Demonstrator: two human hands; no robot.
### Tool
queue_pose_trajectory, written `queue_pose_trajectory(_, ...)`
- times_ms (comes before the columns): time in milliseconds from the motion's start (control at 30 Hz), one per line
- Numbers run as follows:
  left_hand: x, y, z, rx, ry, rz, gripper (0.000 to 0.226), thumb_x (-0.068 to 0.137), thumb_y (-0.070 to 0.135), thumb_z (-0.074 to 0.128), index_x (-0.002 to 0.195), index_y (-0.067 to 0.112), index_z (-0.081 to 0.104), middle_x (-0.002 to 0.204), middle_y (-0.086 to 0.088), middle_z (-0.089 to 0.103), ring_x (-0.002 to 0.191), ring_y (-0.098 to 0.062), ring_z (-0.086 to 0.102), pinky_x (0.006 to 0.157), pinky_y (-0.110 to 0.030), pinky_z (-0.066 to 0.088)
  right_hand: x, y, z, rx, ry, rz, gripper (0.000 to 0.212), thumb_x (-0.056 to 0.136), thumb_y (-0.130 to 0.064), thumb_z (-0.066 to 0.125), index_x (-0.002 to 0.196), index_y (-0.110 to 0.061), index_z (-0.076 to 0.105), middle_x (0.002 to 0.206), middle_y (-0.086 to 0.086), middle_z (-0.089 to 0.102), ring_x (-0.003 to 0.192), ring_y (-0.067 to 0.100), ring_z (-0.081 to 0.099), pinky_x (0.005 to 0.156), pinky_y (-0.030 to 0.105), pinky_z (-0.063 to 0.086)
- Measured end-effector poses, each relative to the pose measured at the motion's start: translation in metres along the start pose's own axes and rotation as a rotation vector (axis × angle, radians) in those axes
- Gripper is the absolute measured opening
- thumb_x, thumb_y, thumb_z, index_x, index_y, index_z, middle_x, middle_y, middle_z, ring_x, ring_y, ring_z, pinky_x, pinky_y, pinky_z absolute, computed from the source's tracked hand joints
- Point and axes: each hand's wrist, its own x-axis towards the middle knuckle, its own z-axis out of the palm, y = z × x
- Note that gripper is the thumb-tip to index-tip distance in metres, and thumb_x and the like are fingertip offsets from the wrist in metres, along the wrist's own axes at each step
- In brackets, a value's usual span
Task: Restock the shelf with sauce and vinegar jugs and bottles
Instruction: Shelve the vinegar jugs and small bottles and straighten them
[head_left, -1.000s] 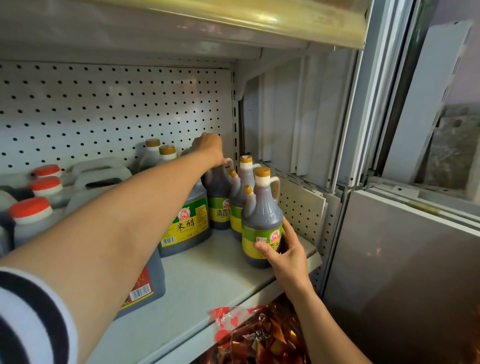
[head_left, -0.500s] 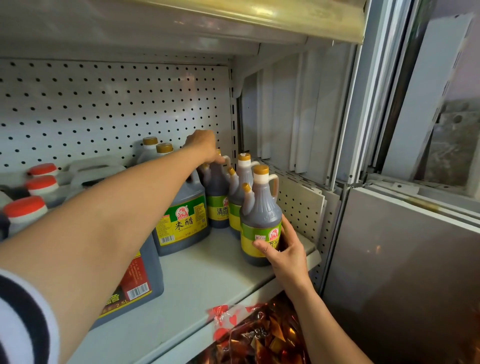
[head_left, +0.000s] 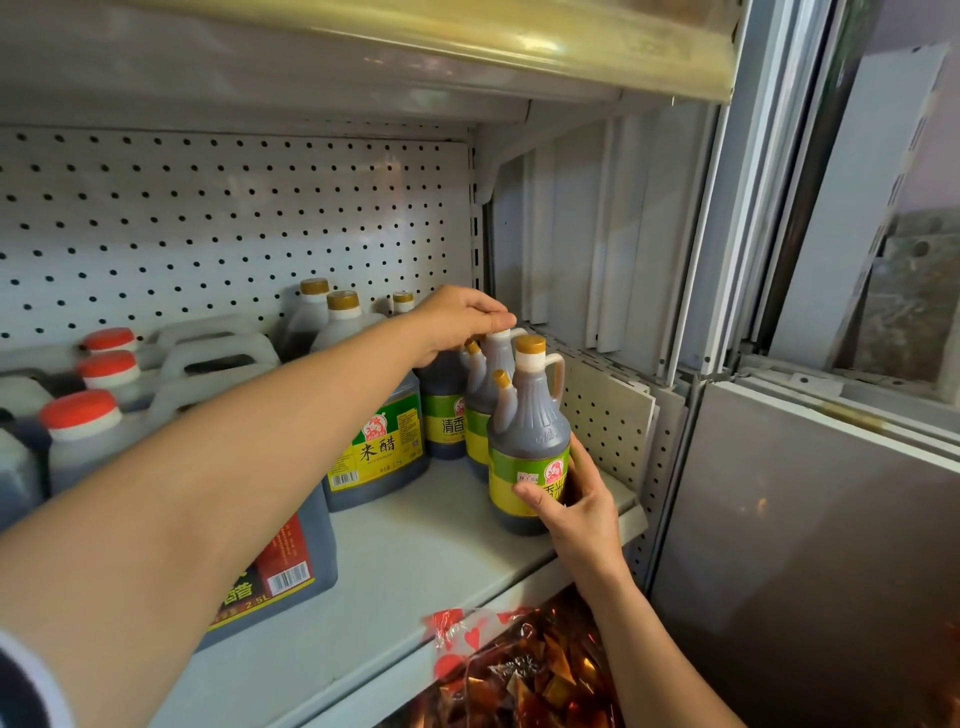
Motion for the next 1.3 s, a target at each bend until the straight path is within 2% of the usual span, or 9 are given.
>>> queue_pose_trajectory(233,-0.003,-0.011,0.011,-0.016,0.067,-0.006,0.039,0.09,0.026,0.072,0.127,0.015,0.064,0.117,0.0,0.067,0.107,-0.017,0.061,0.076,-0.022,0.048,-0.001,-0.002,0.0,0.019,0.001,0.005,0.099,0.06,-0.053,0.091,0.147,-0.034,0.047,0.129,-0.01,0.067,0.118,0.011,0.064,0.093,0.031,0.057)
queue_pose_trajectory(367,-0.005,-0.01,0.008,0.051,0.078,0.026,0.037,0.091,0.026,0.071,0.126,0.015,0.066,0.112,0.0,0.07,0.102,-0.013,0.063,0.07,-0.019,0.046,-0.001,-0.002,-0.001,0.029,0.001,0.004,0.099,0.06,-0.051,0.092,0.147,-0.031,0.048,0.129,-0.008,0.067,0.118,0.013,0.065,0.094,0.03,0.057)
queue_pose_trajectory(467,-0.004,-0.01,0.003,0.078,0.091,0.045,0.035,0.09,0.027,0.072,0.123,0.017,0.068,0.109,0.001,0.071,0.102,-0.015,0.065,0.077,-0.025,0.052,-0.001,-0.004,-0.004,0.028,-0.008,-0.004,0.093,0.066,-0.045,0.091,0.147,-0.027,0.048,0.131,-0.005,0.067,0.12,0.015,0.064,0.097,0.033,0.056)
queue_pose_trajectory(567,-0.003,-0.01,-0.001,0.064,0.103,0.051,0.029,0.089,0.026,0.074,0.117,0.02,0.07,0.106,0.0,0.073,0.103,-0.018,0.067,0.09,-0.036,0.055,-0.001,-0.003,-0.007,0.044,-0.03,-0.005,0.078,0.077,-0.022,0.086,0.147,-0.021,0.049,0.133,0.001,0.066,0.122,0.021,0.063,0.1,0.036,0.054)
queue_pose_trajectory(733,-0.015,-0.02,-0.009,0.142,0.078,0.047,0.032,0.089,0.028,0.073,0.12,0.019,0.07,0.105,0.004,0.072,0.101,-0.014,0.066,0.086,-0.03,0.053,-0.003,-0.007,-0.011,0.056,-0.05,0.016,0.079,0.077,-0.013,0.086,0.147,-0.021,0.049,0.133,0.001,0.066,0.121,0.019,0.064,0.09,0.025,0.056)
queue_pose_trajectory(900,-0.028,-0.022,-0.002,0.009,0.131,0.072,0.036,0.091,0.022,0.071,0.126,0.015,0.067,0.111,0.004,0.069,0.102,-0.009,0.062,0.075,-0.016,0.045,-0.004,-0.009,-0.014,0.003,-0.068,0.049,0.084,0.075,-0.023,0.088,0.147,-0.026,0.045,0.13,-0.005,0.067,0.118,0.015,0.066,0.087,0.024,0.056)
queue_pose_trajectory(1067,-0.035,-0.018,0.004,0.049,0.18,0.08,0.03,0.092,0.025,0.069,0.121,0.016,0.07,0.108,0.0,0.068,0.103,-0.014,0.062,0.077,-0.021,0.046,-0.008,-0.013,-0.012,-0.111,-0.073,0.072,0.101,0.056,-0.05,0.094,0.142,-0.03,0.044,0.124,-0.011,0.069,0.112,0.008,0.067,0.084,0.024,0.057)
queue_pose_trajectory(1200,-0.04,-0.013,0.006,0.068,0.182,0.055,0.026,0.093,0.027,0.068,0.116,0.017,0.07,0.111,-0.004,0.067,0.106,-0.018,0.061,0.075,-0.022,0.046,-0.005,-0.016,-0.013,-0.163,-0.082,0.079,0.086,0.059,-0.041,0.094,0.131,-0.039,0.047,0.116,-0.018,0.07,0.107,-0.002,0.066,0.079,0.015,0.054)
queue_pose_trajectory(1300,-0.046,-0.014,0.011,0.09,0.238,-0.003,0.03,0.092,0.032,0.068,0.119,0.019,0.068,0.116,-0.005,0.066,0.11,-0.021,0.059,0.086,-0.031,0.05,-0.004,-0.018,-0.014,-0.186,-0.1,0.079,0.087,0.062,-0.037,0.092,0.134,-0.034,0.044,0.123,-0.01,0.067,0.109,0.001,0.066,0.084,0.021,0.056)
